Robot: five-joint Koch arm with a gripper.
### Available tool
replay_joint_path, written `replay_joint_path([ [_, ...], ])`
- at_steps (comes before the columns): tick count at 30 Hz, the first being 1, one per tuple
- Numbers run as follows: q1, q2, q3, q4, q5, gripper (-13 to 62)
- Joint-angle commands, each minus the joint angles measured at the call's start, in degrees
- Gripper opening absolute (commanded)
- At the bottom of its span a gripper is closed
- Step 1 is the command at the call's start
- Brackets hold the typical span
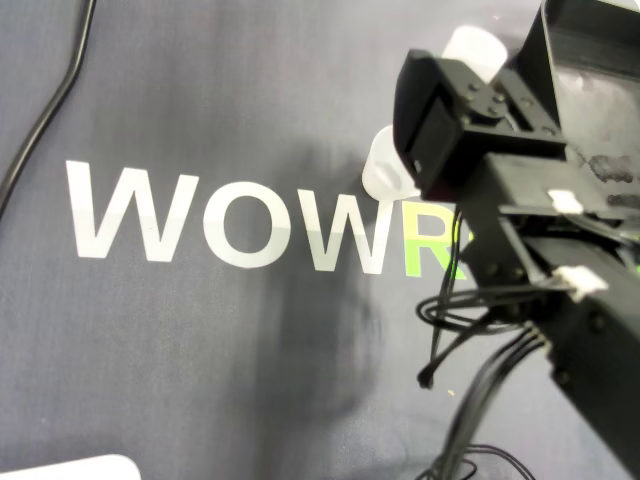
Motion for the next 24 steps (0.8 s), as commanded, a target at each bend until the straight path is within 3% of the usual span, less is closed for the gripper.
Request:
replay_joint_path([
  [1, 0.00, 0.53, -1.05, -4.13, -0.35, 18.4],
  [6, 0.09, 1.14, -0.18, -4.04, -0.18, 24.9],
  [16, 0.00, 16.17, 0.09, 0.88, 8.35, 25.9],
  [24, 3.43, 29.18, 0.44, 18.54, 57.22, 25.9],
])
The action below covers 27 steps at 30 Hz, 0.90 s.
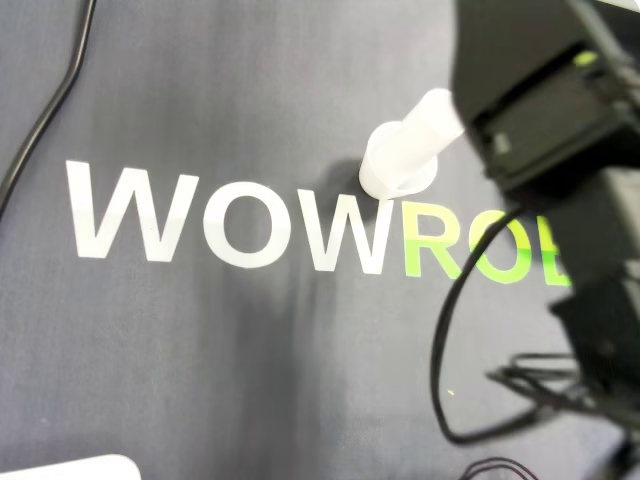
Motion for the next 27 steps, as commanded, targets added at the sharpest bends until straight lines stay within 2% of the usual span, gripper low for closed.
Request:
replay_joint_path([
  [1, 1.93, 2.99, -0.44, 5.01, 18.28, 25.9],
  [3, 3.08, 4.66, 1.85, 8.96, 27.69, 25.9],
  [6, 3.96, 6.15, 8.88, 9.05, 34.72, 27.8],
  [12, 3.60, 7.29, 23.99, 1.58, 39.11, 29.9],
  [21, 3.16, 8.09, 37.27, -9.40, 40.61, 32.3],
  [27, 3.34, 10.37, 42.71, -9.49, 42.19, 33.0],
])
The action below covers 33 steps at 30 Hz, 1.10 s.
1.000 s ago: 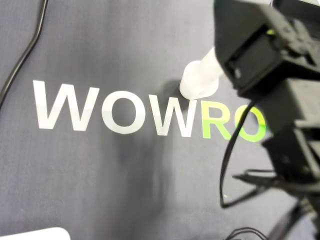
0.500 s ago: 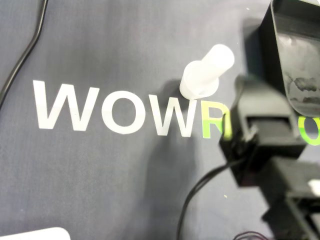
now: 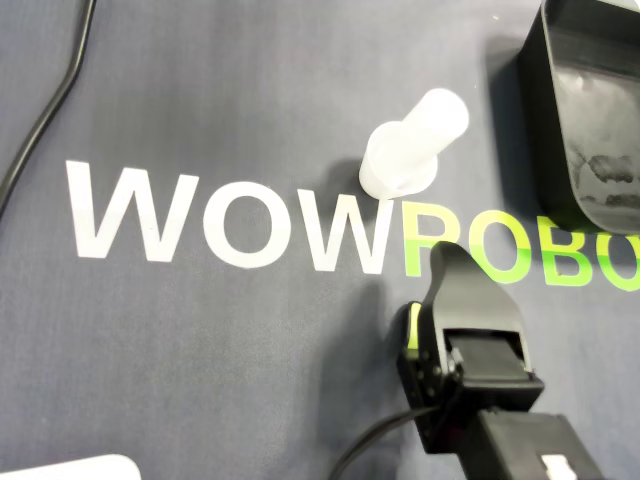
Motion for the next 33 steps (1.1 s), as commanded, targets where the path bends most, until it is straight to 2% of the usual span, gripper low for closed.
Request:
replay_joint_path([
  [1, 0.26, 1.05, 1.67, -2.11, 2.64, 33.0],
  [33, 1.49, 1.05, 1.67, -1.58, 4.31, 34.4],
])
